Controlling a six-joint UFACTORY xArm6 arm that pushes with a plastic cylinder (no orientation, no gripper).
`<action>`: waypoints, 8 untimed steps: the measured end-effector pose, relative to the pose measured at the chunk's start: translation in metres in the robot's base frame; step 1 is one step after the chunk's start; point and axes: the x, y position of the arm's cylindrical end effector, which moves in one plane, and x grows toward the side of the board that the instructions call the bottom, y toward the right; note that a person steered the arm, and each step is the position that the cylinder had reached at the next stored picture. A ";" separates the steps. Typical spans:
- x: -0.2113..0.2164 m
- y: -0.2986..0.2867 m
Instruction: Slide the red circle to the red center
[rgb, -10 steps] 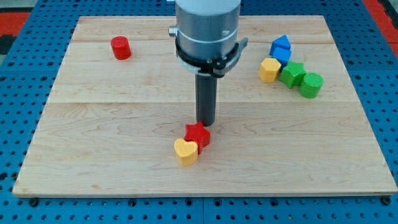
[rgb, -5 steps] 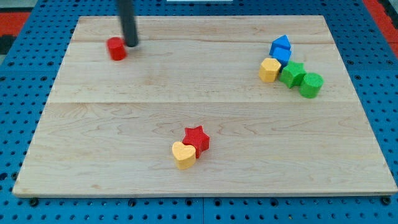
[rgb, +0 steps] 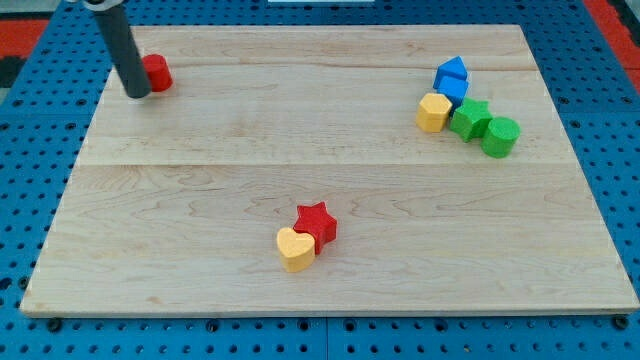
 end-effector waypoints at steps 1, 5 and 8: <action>-0.019 -0.036; -0.067 0.071; 0.017 0.130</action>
